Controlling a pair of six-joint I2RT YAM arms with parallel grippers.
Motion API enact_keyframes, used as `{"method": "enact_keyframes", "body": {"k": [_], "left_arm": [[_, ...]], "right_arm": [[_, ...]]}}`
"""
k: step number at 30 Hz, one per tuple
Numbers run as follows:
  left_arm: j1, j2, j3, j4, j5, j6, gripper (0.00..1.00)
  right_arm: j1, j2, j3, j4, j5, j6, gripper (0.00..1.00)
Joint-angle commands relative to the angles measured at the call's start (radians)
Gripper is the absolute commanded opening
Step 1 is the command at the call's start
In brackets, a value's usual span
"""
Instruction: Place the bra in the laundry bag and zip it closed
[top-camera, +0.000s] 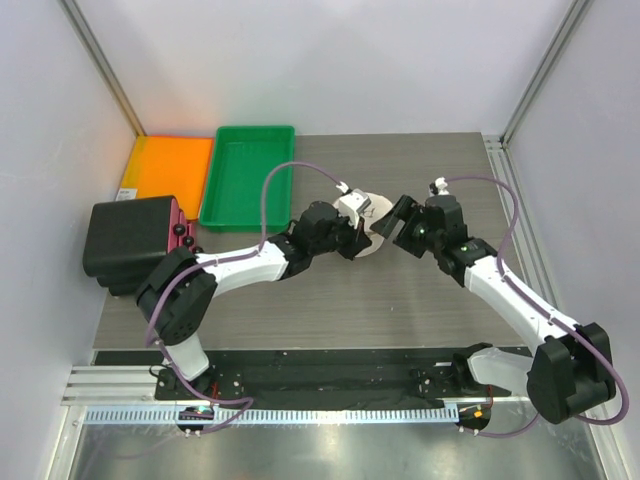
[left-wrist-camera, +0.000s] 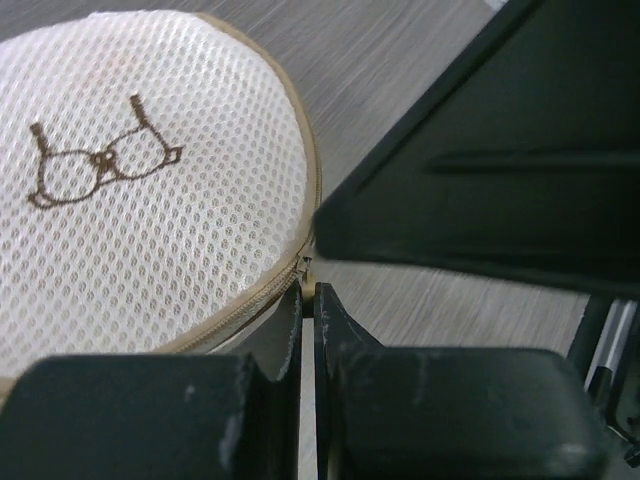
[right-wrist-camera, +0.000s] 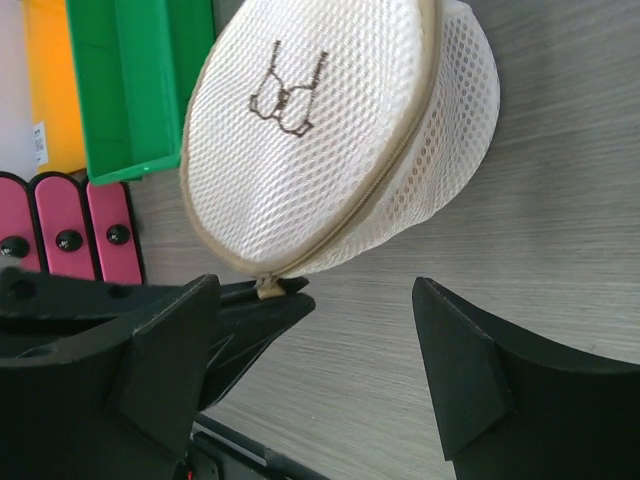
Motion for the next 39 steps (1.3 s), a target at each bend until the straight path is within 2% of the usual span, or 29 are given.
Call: {"method": "enact_keyframes", "body": {"k": [1,7,9,10,12,15,16,19,20,23,30,36,39], "left_arm": [[-0.018,-0.006,0.015,0.103,0.020,0.003,0.00],[-0.030,0.007,0.023,0.098,0.015,0.016,0.00],[-0.034,0.007,0.026,0.088,0.009,0.029,0.00],[-0.039,0.008,0.028,0.083,0.001,0.031,0.00],[-0.038,0.008,0.028,0.083,-0.005,0.031,0.00],[-0.038,0.014,0.043,0.059,-0.034,0.040,0.00],[-0.038,0.016,0.045,0.042,-0.051,0.046,0.00],[-0.039,0.027,0.061,-0.010,-0.159,0.056,0.00],[-0.036,0.028,0.067,-0.029,-0.245,0.060,0.00],[-0.021,0.048,0.103,-0.116,-0.331,0.072,0.00],[0.091,0.033,0.082,-0.156,-0.347,0.011,0.00],[0.182,-0.027,0.012,-0.110,-0.261,-0.040,0.00],[0.180,-0.075,-0.038,-0.023,-0.136,-0.021,0.00]], "right_arm": [[0.020,-0.001,-0.043,0.100,0.069,0.062,0.83],[0.037,0.036,-0.065,0.186,0.078,0.116,0.75],[0.039,0.059,-0.065,0.197,0.080,0.140,0.67],[0.036,0.069,-0.066,0.223,0.075,0.148,0.58],[0.037,0.080,-0.068,0.228,0.085,0.172,0.51],[0.037,0.079,-0.071,0.238,0.120,0.179,0.33],[0.034,0.083,-0.060,0.234,0.129,0.174,0.18],[-0.002,0.106,-0.025,0.212,0.111,0.137,0.01],[-0.018,0.112,-0.017,0.212,0.070,0.123,0.01],[-0.067,0.154,0.032,0.179,-0.025,0.022,0.01],[-0.188,0.197,0.112,0.154,-0.243,-0.133,0.01],[-0.234,0.266,0.182,0.126,-0.354,-0.188,0.01],[-0.234,0.304,0.204,0.146,-0.368,-0.185,0.01]]}}
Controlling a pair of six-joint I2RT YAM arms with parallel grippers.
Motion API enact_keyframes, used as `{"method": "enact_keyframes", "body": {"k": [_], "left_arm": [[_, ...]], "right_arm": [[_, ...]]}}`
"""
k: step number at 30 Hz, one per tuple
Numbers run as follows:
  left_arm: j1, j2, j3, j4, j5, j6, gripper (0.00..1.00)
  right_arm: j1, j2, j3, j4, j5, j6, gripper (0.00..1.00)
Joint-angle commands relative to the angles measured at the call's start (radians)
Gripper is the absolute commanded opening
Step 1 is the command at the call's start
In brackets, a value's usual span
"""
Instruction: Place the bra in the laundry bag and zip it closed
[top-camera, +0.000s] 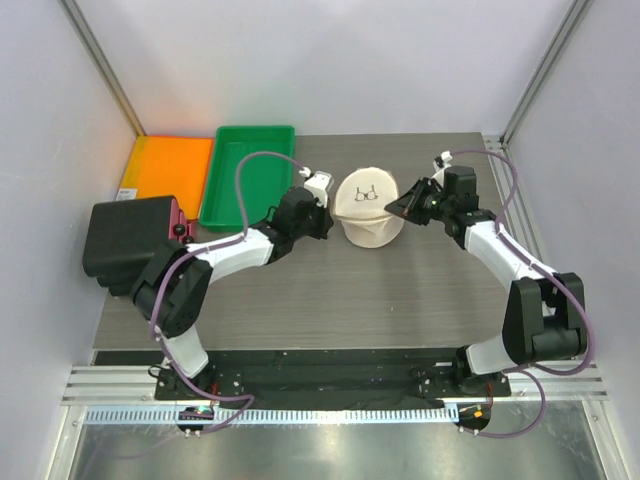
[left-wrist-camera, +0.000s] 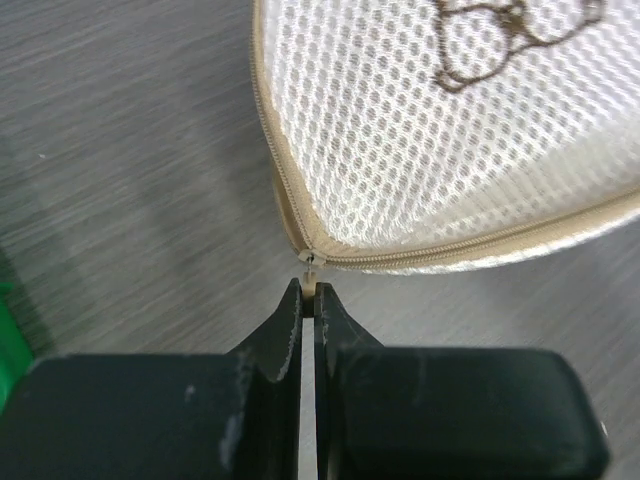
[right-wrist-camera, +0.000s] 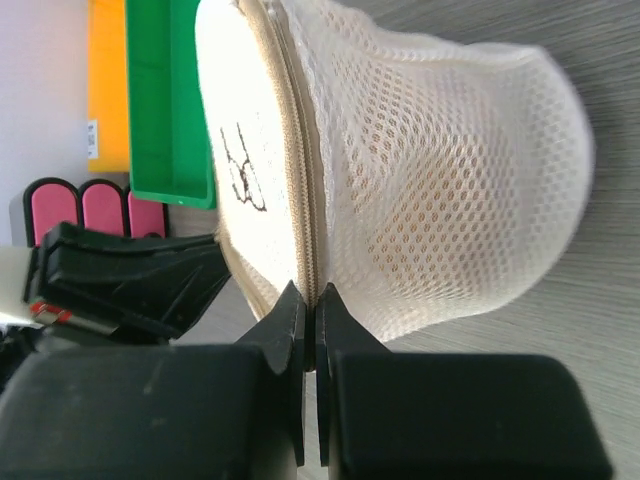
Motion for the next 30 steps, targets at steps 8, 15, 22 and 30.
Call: {"method": "enact_keyframes", "body": {"k": [8,15,22,30], "left_arm": [[-0.055,-0.169,-0.141,0.250,0.281,0.027,0.00],[-0.073,-0.111,-0.098,0.265,0.311,-0.016,0.00],[-0.075,-0.081,-0.065,0.233,0.312,-0.017,0.00],[-0.076,-0.095,-0.082,0.239,0.294,0.001,0.00]], "right_arm": [[0.033,0.226,0.211,0.069,-0.039,0.015,0.20],[0.079,0.152,0.273,-0.230,0.246,-0.015,0.61],[0.063,-0.186,0.014,-0.270,0.420,0.048,0.78],[0.063,-0.321,-0.019,-0.405,0.431,0.021,0.80]]}}
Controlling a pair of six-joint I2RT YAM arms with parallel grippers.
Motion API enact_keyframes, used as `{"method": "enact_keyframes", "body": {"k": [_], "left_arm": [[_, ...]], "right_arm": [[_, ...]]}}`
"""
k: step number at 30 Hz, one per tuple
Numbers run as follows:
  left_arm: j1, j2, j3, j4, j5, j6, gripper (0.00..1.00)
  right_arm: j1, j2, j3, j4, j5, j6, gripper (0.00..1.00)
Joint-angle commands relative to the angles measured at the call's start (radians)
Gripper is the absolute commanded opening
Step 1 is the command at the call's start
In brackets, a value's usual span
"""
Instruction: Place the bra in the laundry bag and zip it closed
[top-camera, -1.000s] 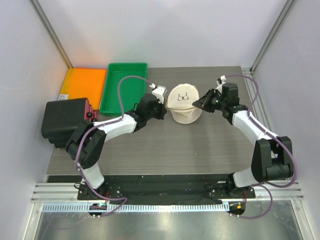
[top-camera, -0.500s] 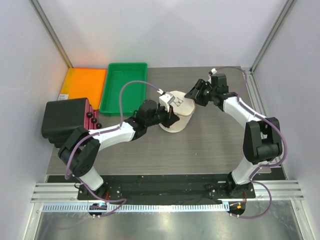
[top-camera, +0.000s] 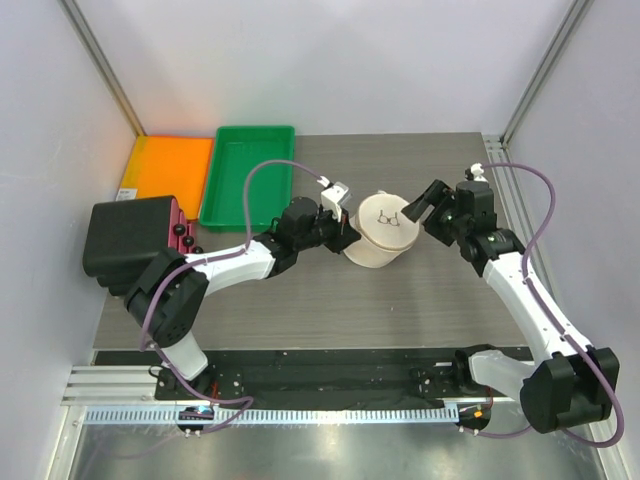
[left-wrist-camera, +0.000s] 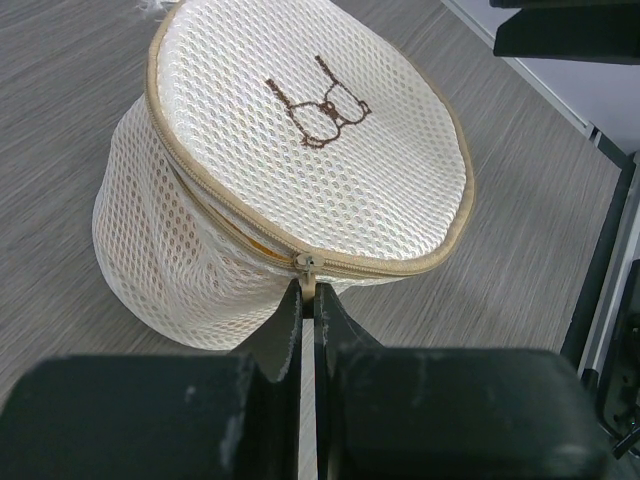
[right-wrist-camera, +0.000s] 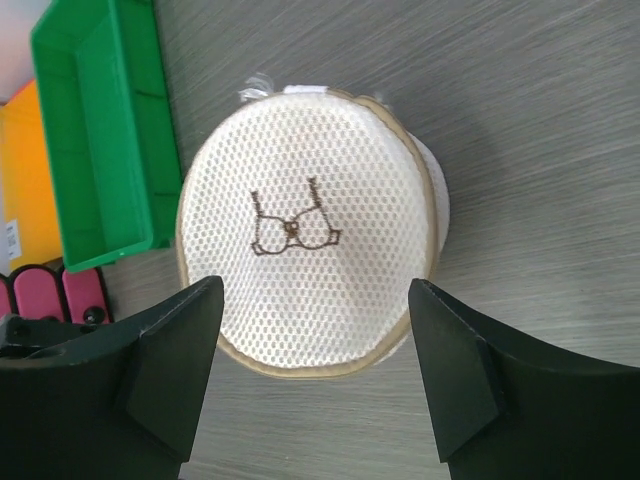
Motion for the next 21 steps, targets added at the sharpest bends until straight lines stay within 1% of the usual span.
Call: {"method": "enact_keyframes", "body": {"k": [1,2,4,5,6,7,9,10,11,15,16,17,18,21], "left_arm": [[0.000,-0.014,0.024,0.038,-0.001,0.014,0.00],[0.000,-0.013,0.024,0.038,0.002,0.011,0.00],[0.000,-0.014,0.023,0.038,0.002,0.007,0.00],[-0.001,-0.016,0.021,0.039,0.005,0.007,0.00],[-0.001,-0.019,0.021,0.042,0.005,0.007,0.00],[-0.003,-0.019,0.020,0.045,0.005,0.007,0.00],[-0.003,-0.017,0.020,0.054,0.013,0.006,0.00],[-0.004,-0.014,0.021,0.056,0.019,0.006,0.00],[-0.006,-0.011,0.023,0.056,0.019,0.007,0.00],[-0.021,-0.008,0.026,0.047,0.001,0.029,0.00],[-0.027,-0.011,0.027,0.044,-0.001,0.033,0.00],[-0.032,-0.014,0.027,0.041,-0.001,0.040,0.00],[-0.035,-0.016,0.026,0.041,-0.001,0.041,0.00],[-0.036,-0.011,0.029,0.041,0.002,0.044,0.00]], "right_arm": [[0.003,-0.016,0.013,-0.114,0.056,-0.034,0.80],[0.003,-0.022,0.013,-0.125,0.030,-0.031,0.80],[0.016,-0.036,-0.029,-0.123,-0.010,0.073,0.79],[0.029,-0.053,-0.055,-0.096,-0.036,0.125,0.78],[0.042,-0.070,-0.119,-0.068,-0.047,0.194,0.78],[0.091,-0.087,-0.153,-0.039,-0.042,0.301,0.77],[0.159,-0.152,-0.237,0.047,0.054,0.412,0.77],[0.193,-0.172,-0.263,0.082,0.074,0.508,0.77],[0.249,-0.206,-0.288,0.138,0.134,0.550,0.76],[0.335,-0.229,-0.354,0.203,0.313,0.674,0.76],[0.346,-0.231,-0.365,0.225,0.338,0.696,0.76],[0.366,-0.229,-0.391,0.286,0.354,0.734,0.75],[0.377,-0.217,-0.398,0.306,0.386,0.751,0.75],[0.403,-0.176,-0.397,0.364,0.418,0.793,0.74]]}}
